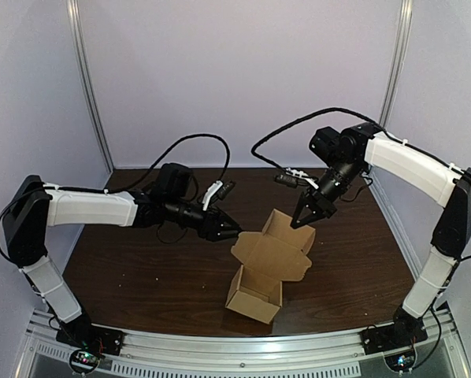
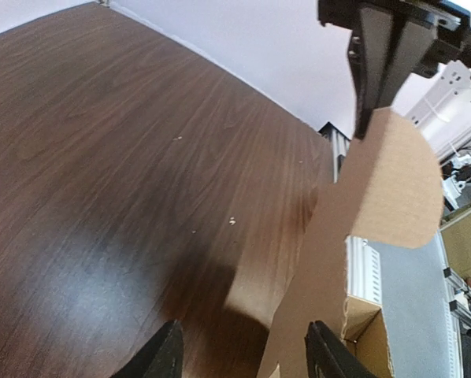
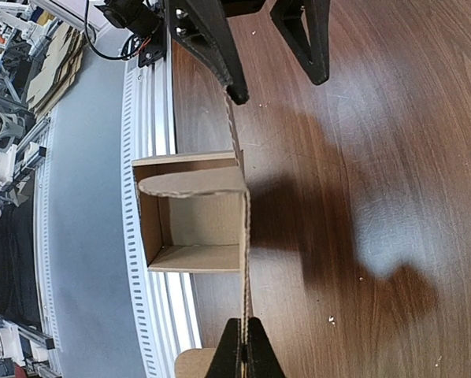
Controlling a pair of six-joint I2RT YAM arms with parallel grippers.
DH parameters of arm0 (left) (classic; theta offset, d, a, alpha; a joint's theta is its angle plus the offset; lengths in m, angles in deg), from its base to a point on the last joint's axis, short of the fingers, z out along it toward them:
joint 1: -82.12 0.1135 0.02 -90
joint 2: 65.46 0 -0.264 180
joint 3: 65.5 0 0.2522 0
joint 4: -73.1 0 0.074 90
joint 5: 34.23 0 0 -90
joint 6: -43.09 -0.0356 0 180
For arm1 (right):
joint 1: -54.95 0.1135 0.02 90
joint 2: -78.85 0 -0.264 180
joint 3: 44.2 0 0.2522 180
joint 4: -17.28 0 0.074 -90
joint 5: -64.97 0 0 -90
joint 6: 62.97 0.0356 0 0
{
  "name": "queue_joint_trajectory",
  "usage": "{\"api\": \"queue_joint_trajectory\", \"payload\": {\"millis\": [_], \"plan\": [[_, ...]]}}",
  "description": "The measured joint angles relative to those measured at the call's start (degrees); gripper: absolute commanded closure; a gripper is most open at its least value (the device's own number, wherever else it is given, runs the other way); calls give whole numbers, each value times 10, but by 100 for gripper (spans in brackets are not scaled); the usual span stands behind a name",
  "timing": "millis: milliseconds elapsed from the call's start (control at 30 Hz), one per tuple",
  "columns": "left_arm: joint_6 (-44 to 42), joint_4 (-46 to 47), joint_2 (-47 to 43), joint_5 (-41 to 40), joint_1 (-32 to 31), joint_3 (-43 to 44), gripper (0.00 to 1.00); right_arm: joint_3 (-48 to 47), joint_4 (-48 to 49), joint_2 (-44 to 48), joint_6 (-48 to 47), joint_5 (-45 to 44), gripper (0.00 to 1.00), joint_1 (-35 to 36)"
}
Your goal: Fold the paper box
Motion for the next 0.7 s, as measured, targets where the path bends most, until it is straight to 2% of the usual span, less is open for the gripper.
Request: {"api": "queue_joint_trajectory", "payload": {"millis": [267,700], "plan": [[8,33,0,75,-15,-2,42,2,12,0,19,-10,100,1],[3,37,41,102,-42,13,42,14,9,1,16,9,100,1]]}}
